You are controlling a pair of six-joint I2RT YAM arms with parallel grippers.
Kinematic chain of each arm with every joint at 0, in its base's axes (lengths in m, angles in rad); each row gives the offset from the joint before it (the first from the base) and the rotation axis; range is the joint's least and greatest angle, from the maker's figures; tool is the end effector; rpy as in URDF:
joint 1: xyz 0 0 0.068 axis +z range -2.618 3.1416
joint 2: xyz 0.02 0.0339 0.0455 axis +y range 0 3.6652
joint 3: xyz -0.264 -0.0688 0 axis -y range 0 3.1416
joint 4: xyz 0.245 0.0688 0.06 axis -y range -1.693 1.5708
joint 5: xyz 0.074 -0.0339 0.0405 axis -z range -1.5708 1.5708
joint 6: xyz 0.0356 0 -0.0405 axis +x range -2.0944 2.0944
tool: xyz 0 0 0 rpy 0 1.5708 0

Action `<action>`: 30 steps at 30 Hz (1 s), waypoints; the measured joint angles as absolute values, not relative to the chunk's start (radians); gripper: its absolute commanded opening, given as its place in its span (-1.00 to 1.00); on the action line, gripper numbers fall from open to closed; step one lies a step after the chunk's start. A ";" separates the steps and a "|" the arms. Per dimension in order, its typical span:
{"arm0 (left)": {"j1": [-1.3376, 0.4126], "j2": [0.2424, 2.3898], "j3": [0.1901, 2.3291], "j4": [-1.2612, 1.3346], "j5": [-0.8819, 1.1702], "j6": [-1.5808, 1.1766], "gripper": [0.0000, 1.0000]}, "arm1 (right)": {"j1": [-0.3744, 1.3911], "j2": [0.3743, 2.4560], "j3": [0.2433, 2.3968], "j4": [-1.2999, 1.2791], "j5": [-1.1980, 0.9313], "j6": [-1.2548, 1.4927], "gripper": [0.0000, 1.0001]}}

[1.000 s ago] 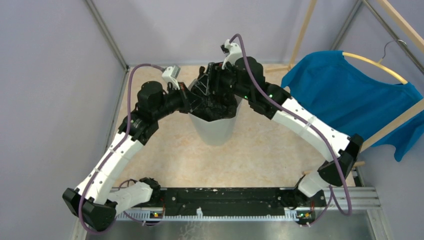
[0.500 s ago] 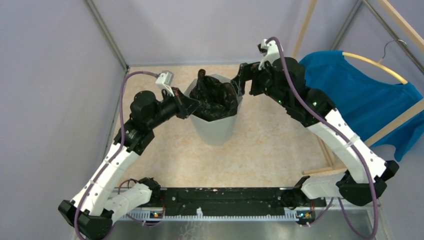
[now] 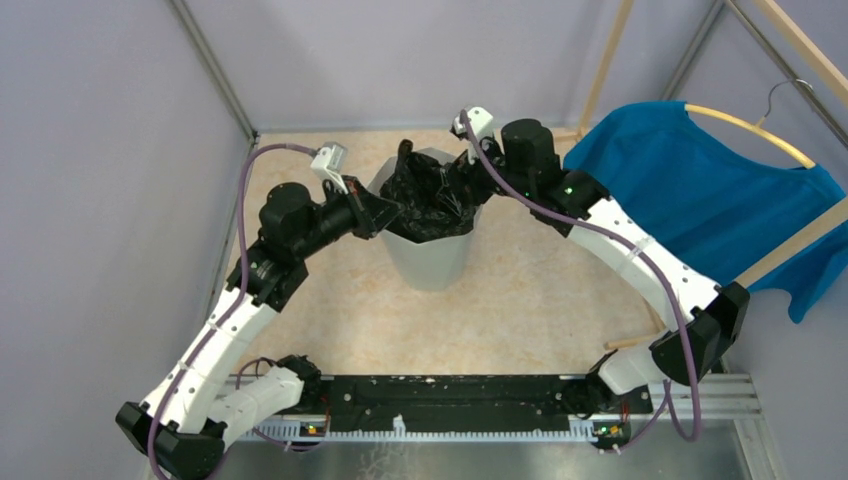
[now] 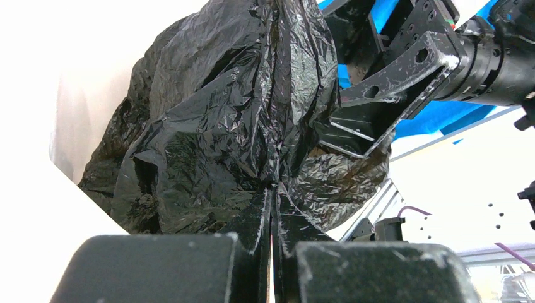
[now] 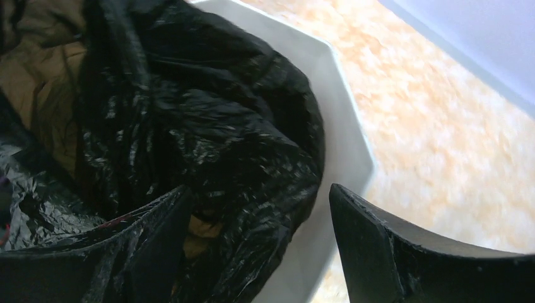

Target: Put the trash bags into the trash bin

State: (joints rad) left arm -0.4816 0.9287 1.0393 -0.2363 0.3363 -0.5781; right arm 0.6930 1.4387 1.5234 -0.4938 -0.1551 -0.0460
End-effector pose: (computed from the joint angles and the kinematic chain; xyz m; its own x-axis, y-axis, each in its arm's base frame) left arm 0.1767 -0.1056 0.3981 -0.4905 -0.3256 -0.8083 0.5485 0.6054 -0.5768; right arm 0.2461 0.2115 0.4123 -0.2717 -0.2846 -0.9193 -0.7535 0.6572 0.0192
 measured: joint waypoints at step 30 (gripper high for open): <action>-0.482 0.719 0.966 -0.285 0.298 -0.525 -0.93 | 0.675 1.480 1.507 -0.153 -0.384 -0.021 -1.00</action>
